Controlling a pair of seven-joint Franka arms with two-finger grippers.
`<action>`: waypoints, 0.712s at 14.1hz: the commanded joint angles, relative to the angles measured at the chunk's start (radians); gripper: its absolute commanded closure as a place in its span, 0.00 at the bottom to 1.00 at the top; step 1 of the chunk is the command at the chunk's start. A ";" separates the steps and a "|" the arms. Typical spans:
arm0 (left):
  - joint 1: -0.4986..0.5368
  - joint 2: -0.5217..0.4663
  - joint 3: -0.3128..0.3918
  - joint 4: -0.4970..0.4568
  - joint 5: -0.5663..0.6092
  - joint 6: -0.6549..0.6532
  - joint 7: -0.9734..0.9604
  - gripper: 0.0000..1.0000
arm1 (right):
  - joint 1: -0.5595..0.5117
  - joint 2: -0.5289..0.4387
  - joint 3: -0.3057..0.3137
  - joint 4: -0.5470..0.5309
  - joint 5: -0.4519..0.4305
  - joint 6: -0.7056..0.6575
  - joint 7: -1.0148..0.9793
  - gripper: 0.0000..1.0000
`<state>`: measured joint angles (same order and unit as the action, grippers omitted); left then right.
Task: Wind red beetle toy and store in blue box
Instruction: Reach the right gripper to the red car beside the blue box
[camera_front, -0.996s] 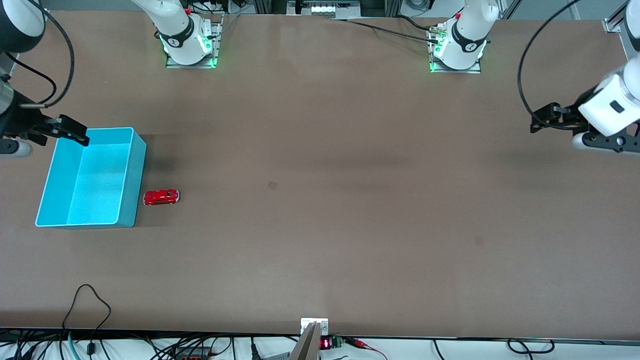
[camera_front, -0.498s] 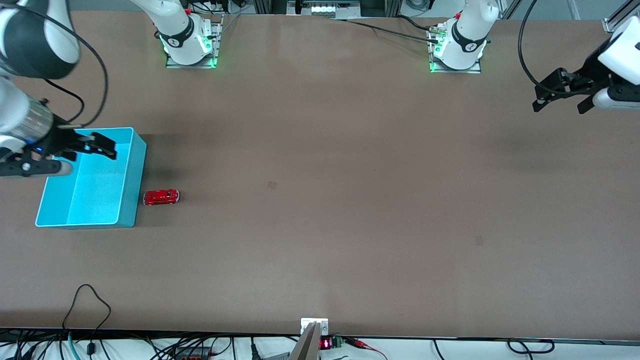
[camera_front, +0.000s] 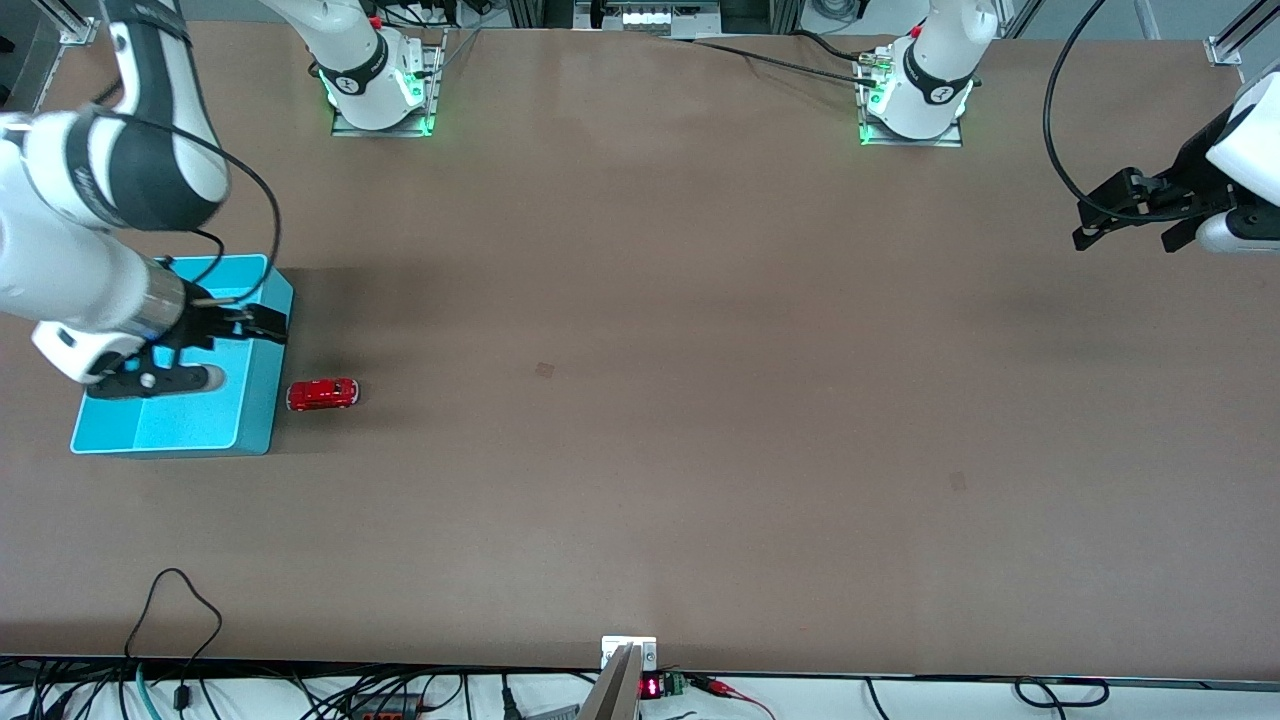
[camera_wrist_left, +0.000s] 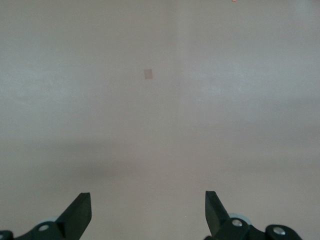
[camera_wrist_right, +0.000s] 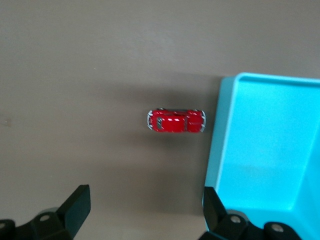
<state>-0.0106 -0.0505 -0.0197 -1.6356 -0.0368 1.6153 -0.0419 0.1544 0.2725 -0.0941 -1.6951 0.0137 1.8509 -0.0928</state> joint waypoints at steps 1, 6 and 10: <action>0.018 0.014 -0.026 0.034 0.009 -0.049 0.005 0.00 | -0.001 0.001 0.002 -0.085 0.019 0.101 -0.181 0.00; 0.018 0.015 -0.029 0.033 0.012 -0.046 0.008 0.00 | -0.021 -0.001 0.002 -0.257 0.017 0.312 -0.636 0.00; 0.006 0.012 -0.037 0.033 0.075 -0.032 0.008 0.00 | -0.042 0.028 0.004 -0.313 0.014 0.412 -0.977 0.00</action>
<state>-0.0092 -0.0495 -0.0365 -1.6342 0.0008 1.5918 -0.0408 0.1160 0.2997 -0.0981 -1.9823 0.0170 2.2193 -0.9143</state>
